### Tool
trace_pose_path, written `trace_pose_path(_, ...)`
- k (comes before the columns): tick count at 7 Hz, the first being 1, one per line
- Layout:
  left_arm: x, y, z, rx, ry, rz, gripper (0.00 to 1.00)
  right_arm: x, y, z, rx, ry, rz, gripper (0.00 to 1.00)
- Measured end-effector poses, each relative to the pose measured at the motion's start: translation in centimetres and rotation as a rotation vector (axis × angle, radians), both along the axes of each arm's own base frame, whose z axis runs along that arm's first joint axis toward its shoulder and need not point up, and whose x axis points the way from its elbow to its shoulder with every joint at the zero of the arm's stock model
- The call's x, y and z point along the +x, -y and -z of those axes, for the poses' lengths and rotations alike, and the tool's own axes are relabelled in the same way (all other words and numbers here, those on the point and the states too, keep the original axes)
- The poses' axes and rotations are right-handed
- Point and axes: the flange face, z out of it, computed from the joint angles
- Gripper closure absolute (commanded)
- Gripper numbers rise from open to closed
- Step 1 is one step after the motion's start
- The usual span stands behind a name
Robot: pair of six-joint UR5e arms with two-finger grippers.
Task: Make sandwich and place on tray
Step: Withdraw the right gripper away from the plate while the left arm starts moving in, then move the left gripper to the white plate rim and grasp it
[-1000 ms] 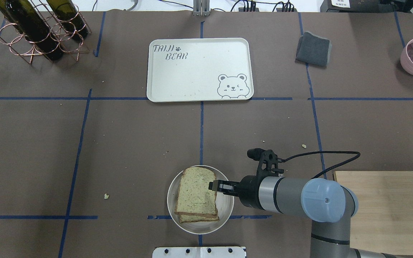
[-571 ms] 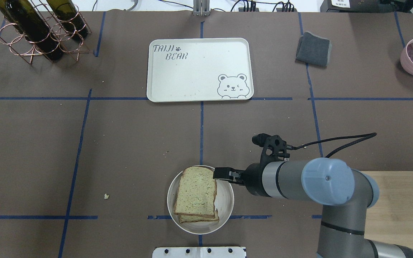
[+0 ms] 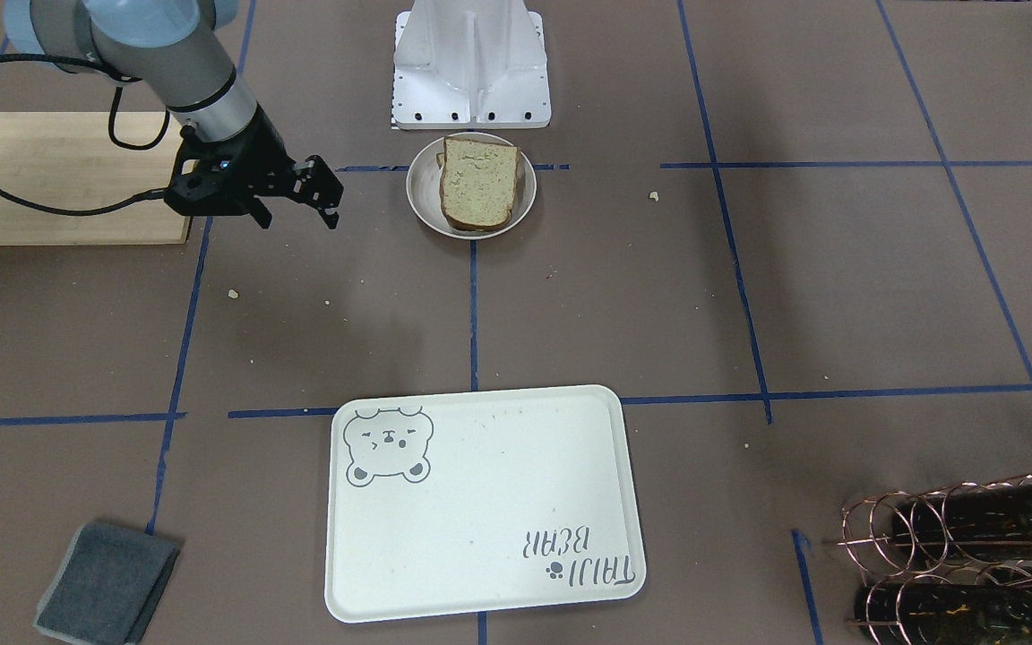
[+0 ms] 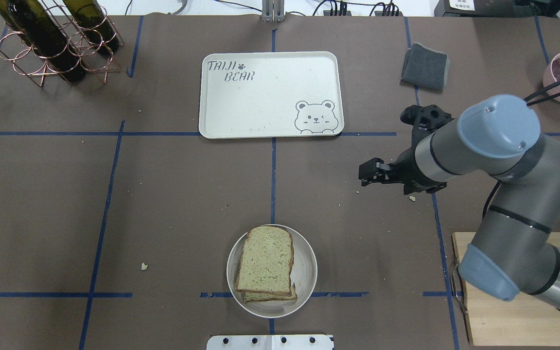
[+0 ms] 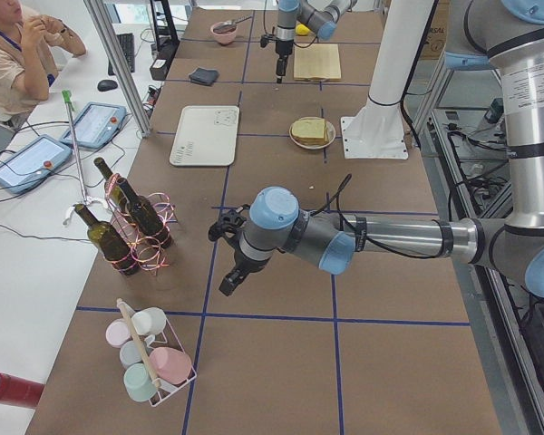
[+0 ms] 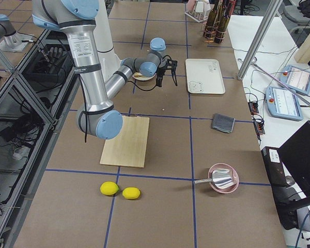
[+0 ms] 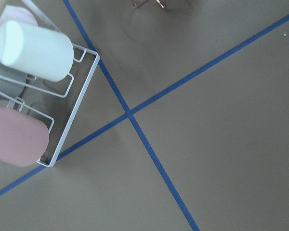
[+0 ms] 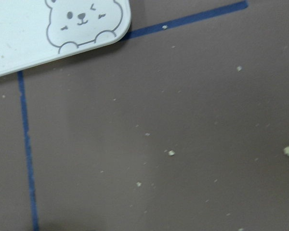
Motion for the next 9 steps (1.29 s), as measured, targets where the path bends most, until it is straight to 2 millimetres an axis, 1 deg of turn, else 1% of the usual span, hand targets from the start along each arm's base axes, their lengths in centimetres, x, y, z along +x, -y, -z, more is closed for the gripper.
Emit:
trace_pose_path(1,0.2,1.8,2.4,0.116,-0.007,-0.003,0.00,4.0,2.1,-3.5,0.057,-0.065,0.042,0.00)
trace_pose_path(2,0.9,2.8,4.4,0.157,-0.040,0.000,0.00,9.2,3.7,-7.7,0.115,-0.122,0.100,0.00)
trace_pose_path(3,3.2,3.6,6.4,0.133,-0.109,0.005,0.00,14.6,4.5,-11.8,0.155,-0.163,0.152,0.00)
trace_pose_path(4,7.4,3.6,8.5,0.103,-0.195,-0.021,0.00,20.5,4.3,-16.2,0.189,-0.200,0.199,0.00)
trace_pose_path(5,12.5,2.8,10.2,0.062,-0.276,-0.056,0.00,26.5,3.0,-20.4,0.209,-0.233,0.229,0.00)
trace_pose_path(6,16.9,2.0,11.6,0.003,-0.321,-0.066,0.00,31.4,0.9,-23.7,0.201,-0.243,0.237,0.00)
trace_pose_path(7,21.3,1.3,13.2,-0.049,-0.349,-0.069,0.00,35.2,-2.0,-26.7,0.165,-0.233,0.226,0.00)
trace_pose_path(8,26.1,-0.2,15.6,-0.122,-0.395,-0.061,0.00,38.0,-5.2,-29.6,0.111,-0.229,0.203,0.00)
trace_pose_path(9,30.7,-2.9,18.1,-0.211,-0.449,-0.047,0.00,39.7,-7.3,-31.7,0.061,-0.225,0.179,0.00)
